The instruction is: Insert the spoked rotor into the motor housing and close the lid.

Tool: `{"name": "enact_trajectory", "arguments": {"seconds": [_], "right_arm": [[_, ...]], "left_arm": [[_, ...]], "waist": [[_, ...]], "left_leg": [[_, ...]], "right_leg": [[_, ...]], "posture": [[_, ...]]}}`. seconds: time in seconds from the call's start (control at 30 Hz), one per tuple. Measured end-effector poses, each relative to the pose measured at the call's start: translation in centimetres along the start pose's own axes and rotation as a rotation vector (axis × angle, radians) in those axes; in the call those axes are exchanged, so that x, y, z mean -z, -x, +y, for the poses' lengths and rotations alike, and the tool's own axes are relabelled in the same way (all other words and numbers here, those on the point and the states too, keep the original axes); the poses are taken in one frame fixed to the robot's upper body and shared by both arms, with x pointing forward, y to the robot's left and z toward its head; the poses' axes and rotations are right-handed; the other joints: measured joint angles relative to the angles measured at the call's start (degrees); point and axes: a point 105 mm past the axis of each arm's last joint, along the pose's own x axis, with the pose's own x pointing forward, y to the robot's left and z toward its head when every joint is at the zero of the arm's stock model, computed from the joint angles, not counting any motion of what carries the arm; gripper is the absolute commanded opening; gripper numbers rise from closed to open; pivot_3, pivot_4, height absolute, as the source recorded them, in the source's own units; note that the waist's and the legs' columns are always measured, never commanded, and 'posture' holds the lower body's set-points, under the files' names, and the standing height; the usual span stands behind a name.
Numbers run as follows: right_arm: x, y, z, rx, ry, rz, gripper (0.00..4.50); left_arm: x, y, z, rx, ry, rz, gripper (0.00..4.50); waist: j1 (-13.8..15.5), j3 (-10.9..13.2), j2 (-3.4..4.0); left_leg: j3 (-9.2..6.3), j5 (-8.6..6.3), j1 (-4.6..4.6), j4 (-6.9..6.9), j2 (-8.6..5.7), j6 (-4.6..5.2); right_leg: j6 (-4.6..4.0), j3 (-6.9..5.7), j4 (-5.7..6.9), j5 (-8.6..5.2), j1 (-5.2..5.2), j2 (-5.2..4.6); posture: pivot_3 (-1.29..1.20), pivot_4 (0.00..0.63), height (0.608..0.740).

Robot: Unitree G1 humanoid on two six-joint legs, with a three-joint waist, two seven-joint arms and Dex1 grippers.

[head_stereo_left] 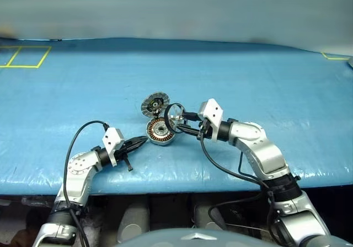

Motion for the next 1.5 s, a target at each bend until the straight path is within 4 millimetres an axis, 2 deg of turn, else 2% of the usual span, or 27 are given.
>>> {"name": "enact_trajectory", "arguments": {"seconds": [0.17, 0.47, 0.73, 0.93, 1.17, 1.4, 1.5], "right_arm": [[1.2, -1.0, 0.0, -0.022, -0.008, 0.049, 1.52], [0.8, -2.1, -0.4, -0.028, 0.006, 0.034, 1.52], [0.2, -2.8, 0.2, -0.065, 0.027, 0.017, 1.52], [0.8, -3.2, 0.9, -0.101, 0.031, 0.049, 1.52], [1.2, -3.3, 0.6, -0.095, 0.035, 0.070, 1.52], [1.4, -3.3, 0.6, -0.093, 0.042, 0.081, 3.80], [1.4, -3.3, 0.6, -0.096, 0.052, 0.077, 3.80]], "left_arm": [[0.0, 0.0, 0.0, -0.001, -0.006, 0.000, 0.00], [0.0, 0.0, 0.1, -0.009, -0.010, -0.001, 0.00], [0.0, 0.0, 0.2, -0.017, -0.012, 0.000, 0.00], [0.1, 0.1, 0.2, -0.018, -0.011, 0.001, 0.00], [0.3, 0.2, 0.0, -0.020, -0.003, 0.006, 0.00], [0.4, 0.3, 0.0, -0.024, 0.002, 0.009, 0.00], [0.4, 0.3, 0.0, -0.026, 0.002, 0.010, 0.00]], "waist": [[-0.12, 0.00, 0.00], [-0.15, 0.00, 0.01], [-0.16, 0.00, 0.01], [-0.17, 0.00, 0.02], [-0.17, 0.00, 0.02], [-0.19, 0.00, 0.02], [-0.18, 0.00, 0.02]], "left_leg": [[0.01, 0.00, 0.03, 0.05, 0.01, 0.00], [0.01, 0.00, 0.02, 0.02, 0.01, 0.00], [0.01, 0.00, 0.03, 0.02, 0.00, 0.00], [0.01, 0.00, 0.03, 0.02, 0.00, 0.00], [0.01, 0.00, 0.05, 0.02, 0.01, 0.00], [0.01, 0.00, 0.04, 0.02, 0.01, 0.00], [0.01, 0.00, 0.04, 0.02, 0.01, 0.00]], "right_leg": [[0.00, 0.01, 0.02, 0.00, 0.02, 0.00], [0.00, 0.00, 0.03, 0.01, 0.00, 0.01], [0.00, 0.00, 0.03, 0.01, 0.00, 0.01], [0.00, 0.01, 0.04, 0.01, 0.00, 0.01], [0.00, 0.00, 0.05, 0.01, 0.01, 0.01], [0.00, 0.00, 0.05, 0.01, 0.00, 0.01], [0.00, 0.01, 0.05, 0.01, 0.00, 0.01]], "posture": [[0.00, 0.150, 0.740], [0.00, 0.150, 0.740], [0.00, 0.150, 0.740], [0.00, 0.150, 0.740], [0.00, 0.150, 0.740], [0.00, 0.150, 0.740], [0.00, 0.150, 0.740]]}}
